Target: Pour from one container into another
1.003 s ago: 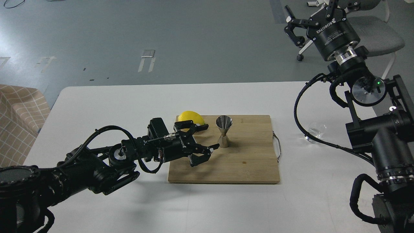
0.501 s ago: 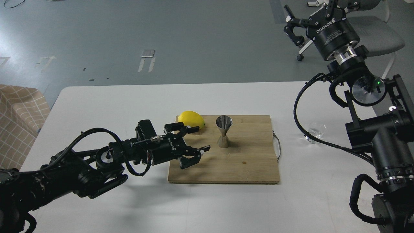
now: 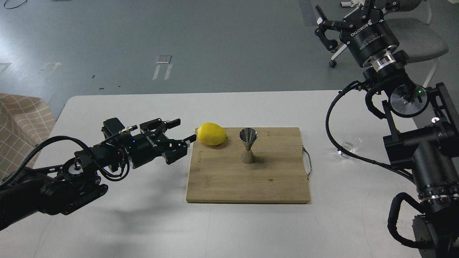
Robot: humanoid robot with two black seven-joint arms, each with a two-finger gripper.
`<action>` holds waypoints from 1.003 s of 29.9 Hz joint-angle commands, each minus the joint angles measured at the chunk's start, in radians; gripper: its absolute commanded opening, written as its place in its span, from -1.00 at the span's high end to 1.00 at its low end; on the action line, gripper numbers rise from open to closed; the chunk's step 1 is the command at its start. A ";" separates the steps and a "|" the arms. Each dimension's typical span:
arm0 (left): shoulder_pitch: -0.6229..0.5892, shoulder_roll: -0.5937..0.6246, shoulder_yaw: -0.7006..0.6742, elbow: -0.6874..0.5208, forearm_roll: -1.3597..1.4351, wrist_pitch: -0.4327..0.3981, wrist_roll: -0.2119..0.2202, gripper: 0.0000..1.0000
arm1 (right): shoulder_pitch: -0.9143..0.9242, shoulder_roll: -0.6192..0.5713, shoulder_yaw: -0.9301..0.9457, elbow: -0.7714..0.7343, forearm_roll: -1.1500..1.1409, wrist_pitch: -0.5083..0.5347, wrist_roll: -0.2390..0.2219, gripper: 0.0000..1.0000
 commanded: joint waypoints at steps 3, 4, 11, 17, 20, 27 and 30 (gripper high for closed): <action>-0.014 0.043 -0.095 0.000 -0.324 0.000 0.000 -0.59 | 0.000 0.001 0.000 -0.003 -0.001 0.000 0.000 -1.00; -0.017 0.043 -0.109 0.000 -0.360 0.000 0.000 -0.59 | 0.000 0.003 0.000 -0.003 -0.001 0.000 0.000 -1.00; -0.019 -0.022 -0.374 -0.001 -0.699 -0.180 0.000 -0.69 | 0.001 0.007 0.000 -0.003 -0.001 -0.001 0.000 -1.00; -0.014 -0.087 -0.623 0.009 -0.963 -0.526 0.000 -0.95 | 0.000 0.004 -0.001 -0.002 -0.001 -0.006 0.000 -1.00; -0.003 -0.128 -0.695 0.015 -1.058 -0.590 0.000 -0.95 | 0.000 0.004 -0.001 -0.005 -0.001 -0.006 0.000 -1.00; 0.008 -0.159 -0.720 0.017 -1.212 -0.685 0.000 -0.95 | -0.008 0.003 -0.001 -0.005 -0.001 -0.006 0.000 -1.00; 0.008 -0.175 -0.721 0.037 -1.343 -0.731 0.000 -0.95 | -0.009 0.004 -0.001 -0.006 -0.001 -0.008 0.000 -1.00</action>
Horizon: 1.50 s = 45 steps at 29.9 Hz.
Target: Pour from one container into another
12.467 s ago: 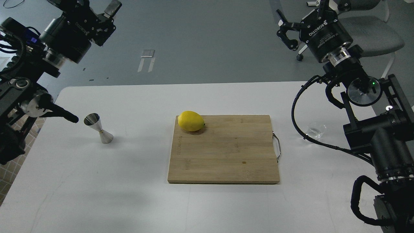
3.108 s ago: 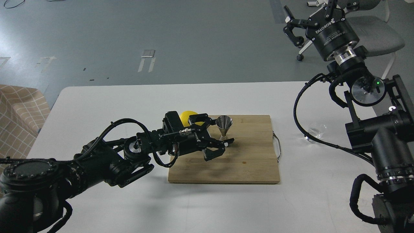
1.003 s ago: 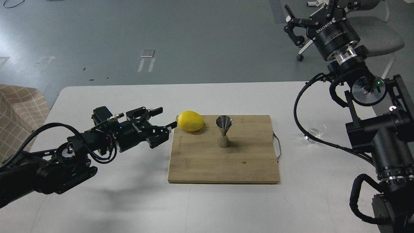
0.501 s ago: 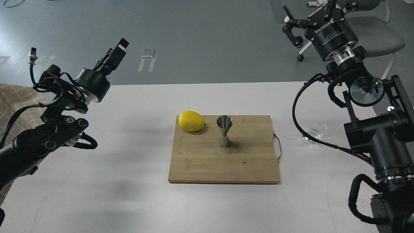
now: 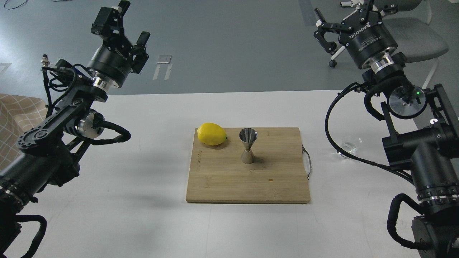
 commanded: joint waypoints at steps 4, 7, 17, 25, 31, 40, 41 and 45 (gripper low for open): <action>0.002 -0.025 -0.001 0.033 -0.205 -0.059 0.000 -0.95 | -0.003 0.000 0.002 0.005 0.002 -0.001 0.000 -1.00; 0.007 -0.028 -0.001 0.033 -0.212 -0.059 0.000 -0.95 | -0.003 0.000 0.003 0.009 0.003 -0.003 0.000 -1.00; 0.008 -0.030 -0.001 0.033 -0.213 -0.056 0.000 -0.95 | -0.072 -0.003 0.052 0.055 0.144 -0.099 0.000 -1.00; 0.016 -0.042 -0.001 0.034 -0.213 -0.053 0.000 -0.95 | -0.175 0.006 0.098 0.139 0.207 -0.151 0.002 -1.00; 0.018 -0.042 -0.001 0.033 -0.213 -0.052 0.000 -0.95 | -0.267 0.007 0.115 0.200 0.235 -0.145 0.005 -0.99; 0.018 -0.048 -0.001 0.034 -0.213 -0.049 0.000 -0.95 | -0.371 0.007 0.121 0.335 0.237 -0.144 -0.001 -0.97; 0.018 -0.048 -0.001 0.034 -0.213 -0.049 0.000 -0.95 | -0.377 0.007 0.121 0.337 0.237 -0.144 -0.004 -0.98; 0.018 -0.048 -0.001 0.034 -0.213 -0.049 0.000 -0.95 | -0.379 0.007 0.124 0.326 0.237 -0.144 -0.006 -0.99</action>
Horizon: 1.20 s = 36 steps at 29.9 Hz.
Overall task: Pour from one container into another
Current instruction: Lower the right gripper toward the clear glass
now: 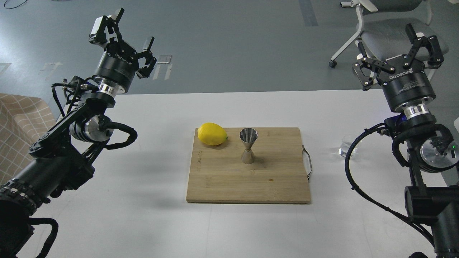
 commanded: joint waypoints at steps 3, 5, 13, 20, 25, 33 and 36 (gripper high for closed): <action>0.005 0.000 0.000 0.000 0.000 -0.001 0.000 -0.95 | -0.007 0.000 0.007 -0.009 -0.002 0.002 0.007 -0.99; 0.008 0.000 0.000 0.000 0.000 -0.001 0.000 -0.95 | -0.008 0.000 0.008 -0.010 -0.002 -0.003 0.007 -1.00; 0.012 0.000 0.000 0.000 0.000 0.000 0.000 -0.95 | -0.050 0.000 0.025 -0.006 0.046 -0.007 0.005 -1.00; 0.014 -0.002 0.000 0.000 0.002 0.002 0.000 -0.95 | -0.108 0.000 0.045 0.005 0.058 0.005 -0.003 -1.00; 0.021 -0.002 0.000 0.000 0.002 0.002 0.000 -0.95 | -0.181 0.000 0.039 0.027 0.060 -0.006 -0.004 -1.00; 0.021 -0.003 0.000 0.000 0.002 0.003 0.000 -0.95 | -0.277 0.000 0.042 0.135 0.064 -0.154 -0.004 -0.99; 0.021 -0.005 0.000 0.000 0.002 0.003 0.000 -0.95 | -0.312 0.000 0.044 0.171 0.066 -0.191 -0.004 -0.99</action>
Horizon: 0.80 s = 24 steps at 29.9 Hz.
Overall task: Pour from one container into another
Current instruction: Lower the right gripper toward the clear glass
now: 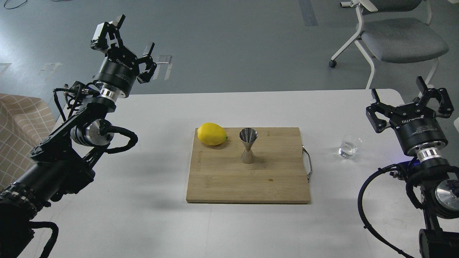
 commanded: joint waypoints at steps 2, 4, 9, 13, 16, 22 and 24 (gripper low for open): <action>0.002 -0.003 0.000 0.000 0.000 0.000 0.000 -0.95 | -0.066 0.000 0.001 0.058 0.012 -0.050 0.000 -0.98; 0.003 -0.005 0.000 0.000 0.000 0.000 0.000 -0.95 | -0.105 0.000 -0.005 0.081 0.043 -0.051 0.000 -0.98; 0.014 -0.005 -0.002 0.000 0.000 0.000 0.000 -0.95 | -0.160 0.000 -0.014 0.084 0.119 -0.053 0.000 -0.98; 0.015 -0.005 0.000 -0.001 0.000 0.000 0.000 -0.95 | -0.187 0.000 -0.016 0.086 0.132 -0.050 -0.001 -0.98; 0.015 -0.003 0.000 0.000 0.000 0.000 0.000 -0.95 | -0.206 0.000 -0.017 0.084 0.142 -0.051 -0.001 -0.98; 0.015 -0.005 0.000 -0.001 0.000 0.000 0.000 -0.95 | -0.217 0.000 -0.065 0.067 0.179 -0.056 -0.001 -0.96; 0.015 -0.005 0.000 0.000 0.000 0.000 0.000 -0.95 | -0.215 0.000 -0.075 0.057 0.185 -0.068 -0.001 -0.93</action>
